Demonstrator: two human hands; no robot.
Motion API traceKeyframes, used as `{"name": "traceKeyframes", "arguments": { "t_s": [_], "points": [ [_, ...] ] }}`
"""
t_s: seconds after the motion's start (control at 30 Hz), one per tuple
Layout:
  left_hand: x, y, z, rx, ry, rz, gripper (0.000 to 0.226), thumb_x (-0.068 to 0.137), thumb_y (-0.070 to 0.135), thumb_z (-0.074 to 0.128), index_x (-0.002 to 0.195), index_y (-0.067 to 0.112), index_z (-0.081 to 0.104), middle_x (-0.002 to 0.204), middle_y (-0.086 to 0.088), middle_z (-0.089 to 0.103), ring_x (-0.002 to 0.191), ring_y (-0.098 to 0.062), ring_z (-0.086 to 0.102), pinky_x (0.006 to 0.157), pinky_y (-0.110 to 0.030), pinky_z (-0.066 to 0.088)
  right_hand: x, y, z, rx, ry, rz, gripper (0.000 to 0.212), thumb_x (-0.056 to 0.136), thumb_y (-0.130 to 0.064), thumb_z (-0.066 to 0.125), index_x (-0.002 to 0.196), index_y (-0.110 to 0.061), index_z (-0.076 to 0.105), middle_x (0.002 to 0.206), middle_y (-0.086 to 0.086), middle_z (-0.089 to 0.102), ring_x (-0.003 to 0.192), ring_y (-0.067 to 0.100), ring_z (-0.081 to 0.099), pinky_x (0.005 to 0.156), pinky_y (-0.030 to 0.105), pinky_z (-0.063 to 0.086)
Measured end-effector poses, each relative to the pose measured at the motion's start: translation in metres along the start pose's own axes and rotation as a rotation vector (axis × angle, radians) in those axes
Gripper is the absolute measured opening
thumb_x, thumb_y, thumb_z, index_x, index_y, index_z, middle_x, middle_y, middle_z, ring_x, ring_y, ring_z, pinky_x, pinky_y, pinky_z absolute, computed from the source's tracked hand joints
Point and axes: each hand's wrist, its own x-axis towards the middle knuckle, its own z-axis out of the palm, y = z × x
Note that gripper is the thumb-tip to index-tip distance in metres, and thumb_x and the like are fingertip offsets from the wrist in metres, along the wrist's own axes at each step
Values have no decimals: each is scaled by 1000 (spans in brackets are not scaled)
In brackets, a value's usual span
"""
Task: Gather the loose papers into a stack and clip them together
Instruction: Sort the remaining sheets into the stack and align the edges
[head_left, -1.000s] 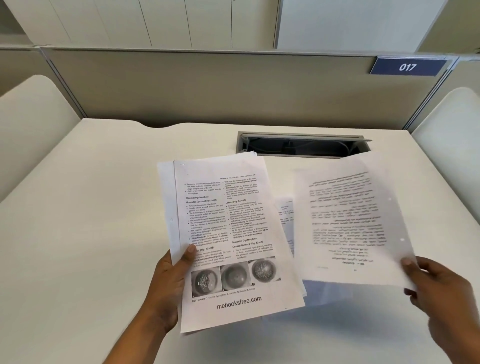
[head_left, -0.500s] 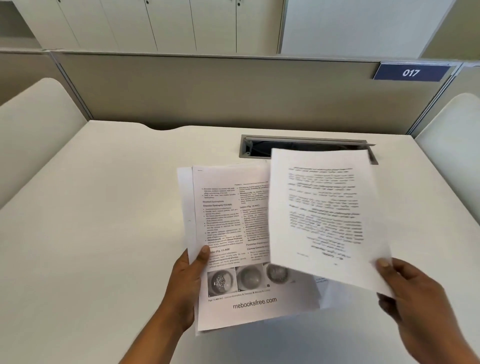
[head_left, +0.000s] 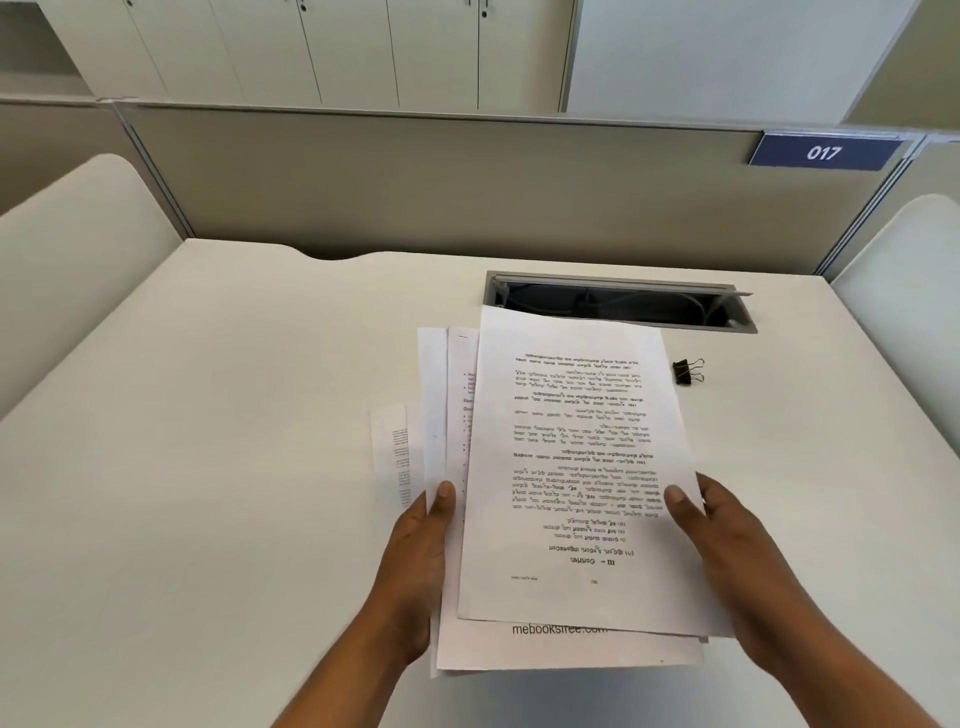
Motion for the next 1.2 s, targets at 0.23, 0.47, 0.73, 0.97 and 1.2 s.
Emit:
{"name": "traceKeyframes", "arguments": {
  "t_s": [0.23, 0.47, 0.73, 0.97, 1.2],
  "points": [
    [-2, -1, 5, -16, -72, -16, 42, 96, 51, 52, 126, 26, 67, 122, 3, 75, 113, -24, 71, 100, -53, 54, 8, -19, 1, 153, -178, 68, 36, 97, -49, 44, 123, -35, 65, 119, -11, 72, 110, 15, 68, 99, 48, 50],
    [-3, 3, 1, -3, -114, -4, 30, 95, 23, 63, 124, 17, 67, 117, -7, 77, 107, -32, 73, 95, -55, 56, 13, -20, 3, 173, -23, 188, 45, 99, -51, 42, 109, -19, 72, 103, -1, 78, 95, 21, 74, 86, 42, 56],
    [11, 18, 10, 182, -107, 144, 28, 93, 2, 67, 115, 17, 69, 110, -4, 79, 97, -20, 77, 78, -31, 63, 25, -21, 14, 125, -43, -142, 18, 89, -12, 67, 106, -8, 72, 99, 7, 79, 90, 30, 75, 82, 47, 60],
    [20, 21, 23, 306, -99, 290, 37, 85, 17, 79, 120, 26, 68, 113, 6, 76, 104, -13, 72, 85, -31, 62, 30, -11, 22, -3, 12, -247, 21, 79, -21, 79, 98, -16, 75, 93, 1, 79, 86, 21, 75, 73, 40, 62],
    [22, 12, 28, 297, -95, 315, 27, 90, 19, 73, 111, 36, 66, 113, 8, 73, 105, -15, 70, 83, -30, 62, 30, 4, 22, -34, -70, -289, 36, 74, -26, 79, 109, -23, 71, 102, -10, 77, 91, 6, 72, 70, 19, 58]
  ]
}}
